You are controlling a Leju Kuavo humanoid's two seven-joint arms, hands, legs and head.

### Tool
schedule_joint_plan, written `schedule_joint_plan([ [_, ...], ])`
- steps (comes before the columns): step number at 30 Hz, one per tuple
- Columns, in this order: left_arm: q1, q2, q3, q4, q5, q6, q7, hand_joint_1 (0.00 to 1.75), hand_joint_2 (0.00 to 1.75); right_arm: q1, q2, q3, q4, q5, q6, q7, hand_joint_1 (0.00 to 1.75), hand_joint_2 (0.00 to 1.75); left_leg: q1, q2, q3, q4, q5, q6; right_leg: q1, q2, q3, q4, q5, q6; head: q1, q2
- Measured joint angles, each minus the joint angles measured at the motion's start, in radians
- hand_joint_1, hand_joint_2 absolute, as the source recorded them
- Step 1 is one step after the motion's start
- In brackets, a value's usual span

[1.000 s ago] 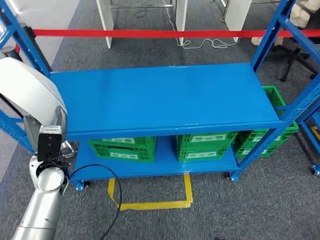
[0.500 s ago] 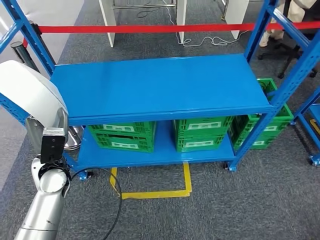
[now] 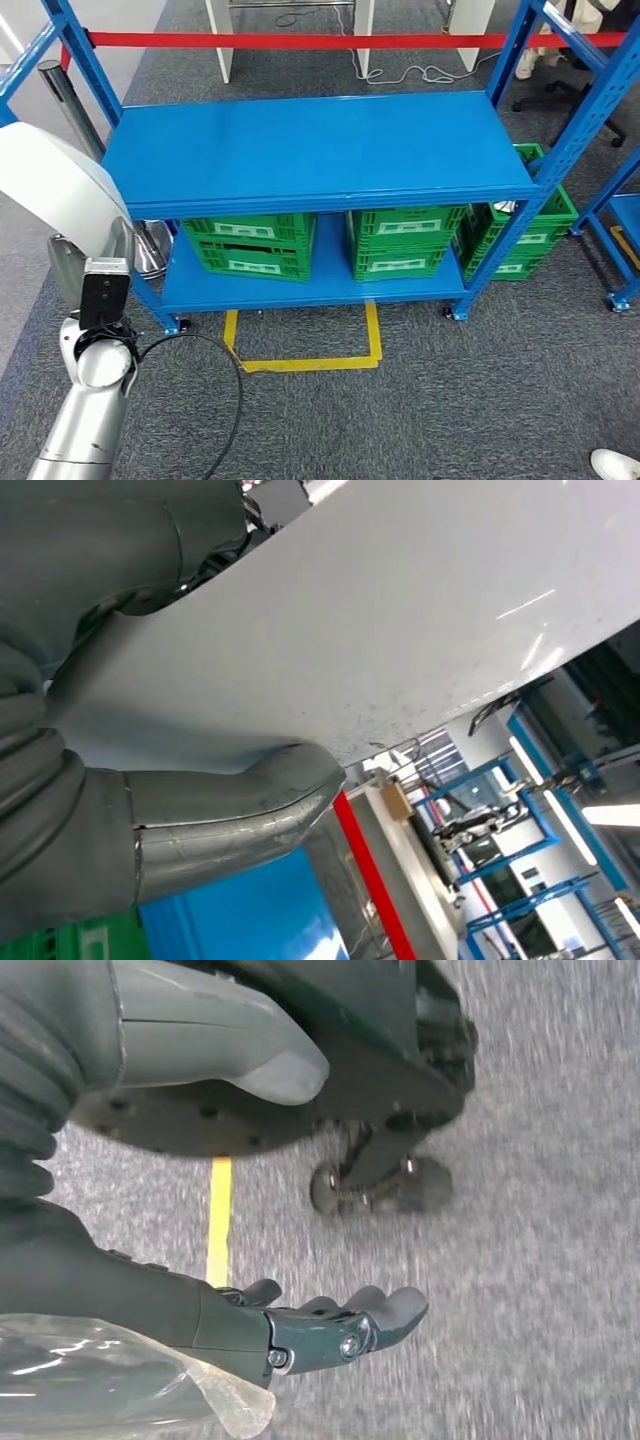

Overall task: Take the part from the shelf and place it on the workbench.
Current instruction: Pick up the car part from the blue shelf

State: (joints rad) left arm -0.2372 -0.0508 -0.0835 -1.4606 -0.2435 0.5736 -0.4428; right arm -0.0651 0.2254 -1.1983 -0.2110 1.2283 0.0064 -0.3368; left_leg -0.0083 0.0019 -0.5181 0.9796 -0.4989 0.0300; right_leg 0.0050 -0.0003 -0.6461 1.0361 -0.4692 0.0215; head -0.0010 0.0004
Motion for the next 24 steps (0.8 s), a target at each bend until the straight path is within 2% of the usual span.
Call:
schedule_joint_plan([
  [1,0.000,-0.001,0.000,-0.001,-0.001,0.000,-0.003,1.75,1.75,0.001,0.000,0.000,0.000,0.000,0.000,-0.002,0.00,1.75,0.003,0.002,-0.012,-0.005,0.012,0.005,-0.001,0.001,-0.015,0.034,-0.041,0.005,0.001,0.000],
  [3,0.002,-0.001,0.000,-0.006,-0.004,-0.001,-0.009,1.75,1.75,0.001,0.000,0.000,0.000,0.000,0.001,-0.006,0.00,1.75,0.003,0.002,-0.038,-0.005,0.032,0.011,-0.005,0.001,-0.046,0.147,-0.132,0.015,0.003,0.000],
  [4,0.004,-0.001,0.000,-0.008,-0.005,-0.002,-0.012,1.75,1.75,0.000,0.000,0.000,0.000,0.000,0.001,-0.008,0.00,1.75,0.003,0.003,-0.051,-0.005,0.042,0.011,-0.007,0.001,-0.056,0.207,-0.151,0.019,0.003,0.000],
  [5,0.007,-0.001,0.000,-0.009,-0.005,-0.003,-0.013,1.75,1.75,0.000,0.000,0.000,0.000,0.000,0.001,-0.010,0.00,1.75,0.003,0.003,-0.063,-0.004,0.052,0.010,-0.009,0.001,-0.057,0.247,-0.144,0.022,0.003,0.000],
  [6,0.010,-0.001,0.000,-0.011,-0.005,-0.005,-0.014,1.75,1.75,0.000,0.000,0.000,0.000,0.000,0.001,-0.010,0.00,1.75,0.003,0.004,-0.075,-0.003,0.061,0.007,-0.011,0.001,-0.046,0.258,-0.116,0.025,0.003,0.000],
  [7,0.013,-0.001,0.000,-0.011,-0.005,-0.006,-0.015,1.75,1.75,0.000,0.000,0.000,0.000,0.000,0.001,-0.011,0.00,1.75,0.004,0.004,-0.086,-0.001,0.069,0.004,-0.013,0.000,-0.018,0.234,-0.082,0.027,0.003,0.000],
  [8,0.015,0.000,0.000,-0.012,-0.005,-0.007,-0.015,1.75,1.75,0.000,0.000,0.000,0.000,0.000,0.001,-0.011,0.00,1.75,0.005,0.004,-0.095,0.002,0.076,0.000,-0.014,0.000,0.027,0.178,-0.059,0.028,0.003,0.000],
  [9,0.017,0.000,0.000,-0.015,-0.005,-0.008,-0.016,1.75,1.75,-0.001,0.000,0.000,0.000,0.000,0.001,-0.011,0.00,1.75,0.004,0.004,-0.104,0.007,0.081,-0.004,-0.015,0.000,0.084,0.101,-0.053,0.027,0.003,0.000],
  [10,0.018,0.001,0.000,-0.018,-0.005,-0.009,-0.016,1.75,1.75,-0.002,0.000,0.000,0.000,0.000,0.002,-0.011,0.00,1.75,0.003,0.003,-0.111,0.014,0.086,-0.009,-0.016,0.000,0.133,0.028,-0.063,0.025,0.003,0.000],
  [11,0.018,0.001,0.000,-0.022,-0.005,-0.009,-0.017,1.75,1.75,-0.003,0.000,0.000,0.000,0.000,0.002,-0.011,0.00,1.75,0.001,0.003,-0.116,0.019,0.091,-0.014,-0.016,0.001,0.167,-0.027,-0.079,0.021,0.003,0.000],
  [12,0.019,0.001,0.000,-0.025,-0.006,-0.010,-0.017,1.75,1.75,-0.003,0.000,0.000,0.000,0.000,0.003,-0.011,0.00,1.75,0.001,0.003,-0.121,0.023,0.097,-0.019,-0.015,0.002,0.184,-0.057,-0.090,0.017,0.003,0.000],
  [14,0.022,0.002,0.000,-0.027,-0.006,-0.010,-0.018,1.75,1.75,-0.001,0.000,0.000,0.000,0.000,0.005,-0.011,0.00,1.75,0.002,0.003,-0.127,0.028,0.099,-0.031,-0.016,0.002,0.180,-0.066,-0.091,0.004,0.003,0.000],
  [15,0.024,0.003,0.000,-0.027,-0.006,-0.010,-0.018,1.75,1.75,0.000,0.000,0.000,0.000,-0.001,0.006,-0.012,0.00,1.75,0.004,0.002,-0.135,0.047,0.082,-0.036,-0.017,0.001,0.180,-0.067,-0.086,-0.005,0.002,0.000],
  [16,0.026,0.003,0.000,-0.027,-0.006,-0.011,-0.018,1.75,1.75,0.002,0.000,-0.001,0.000,-0.002,0.008,-0.013,0.00,1.75,0.005,0.001,-0.148,0.084,0.051,-0.042,-0.019,-0.001,0.178,-0.068,-0.080,-0.014,0.002,0.000],
  [18,0.031,0.006,0.000,-0.027,-0.006,-0.013,-0.018,1.75,1.75,0.003,0.000,-0.002,0.000,-0.006,0.017,-0.021,0.00,1.75,0.010,0.001,-0.188,0.213,-0.029,-0.052,-0.018,-0.003,0.173,-0.067,-0.071,-0.026,0.001,0.000],
  [19,0.034,0.006,0.000,-0.027,-0.006,-0.015,-0.018,1.75,1.75,0.004,0.000,-0.003,0.000,-0.010,0.024,-0.026,0.00,1.75,0.012,0.001,-0.204,0.273,-0.056,-0.054,-0.017,-0.003,0.168,-0.066,-0.067,-0.028,0.001,0.000],
  [20,0.037,0.007,0.000,-0.027,-0.006,-0.017,-0.018,1.75,1.75,0.005,0.000,-0.005,0.000,-0.013,0.031,-0.031,0.00,1.75,0.013,0.001,-0.209,0.308,-0.066,-0.055,-0.017,-0.003,0.164,-0.064,-0.065,-0.028,0.001,0.000],
  [21,0.039,0.007,0.000,-0.027,-0.006,-0.019,-0.018,1.75,1.75,0.007,0.000,-0.007,0.000,-0.015,0.036,-0.035,0.00,1.75,0.013,0.001,-0.199,0.307,-0.056,-0.055,-0.016,-0.003,0.160,-0.062,-0.064,-0.028,0.001,0.000],
  [22,0.040,0.007,0.000,-0.027,-0.006,-0.022,-0.019,1.75,1.75,0.008,0.000,-0.009,0.000,-0.017,0.041,-0.038,0.00,1.75,0.014,0.001,-0.171,0.267,-0.031,-0.053,-0.016,-0.003,0.157,-0.059,-0.063,-0.028,0.001,0.000],
  [24,0.039,0.007,0.000,-0.028,-0.006,-0.024,-0.020,1.75,1.75,0.009,0.000,-0.011,0.000,-0.016,0.047,-0.043,0.00,1.75,0.012,0.000,-0.094,0.137,0.021,-0.045,-0.015,-0.002,0.152,-0.054,-0.064,-0.025,0.001,0.000],
])
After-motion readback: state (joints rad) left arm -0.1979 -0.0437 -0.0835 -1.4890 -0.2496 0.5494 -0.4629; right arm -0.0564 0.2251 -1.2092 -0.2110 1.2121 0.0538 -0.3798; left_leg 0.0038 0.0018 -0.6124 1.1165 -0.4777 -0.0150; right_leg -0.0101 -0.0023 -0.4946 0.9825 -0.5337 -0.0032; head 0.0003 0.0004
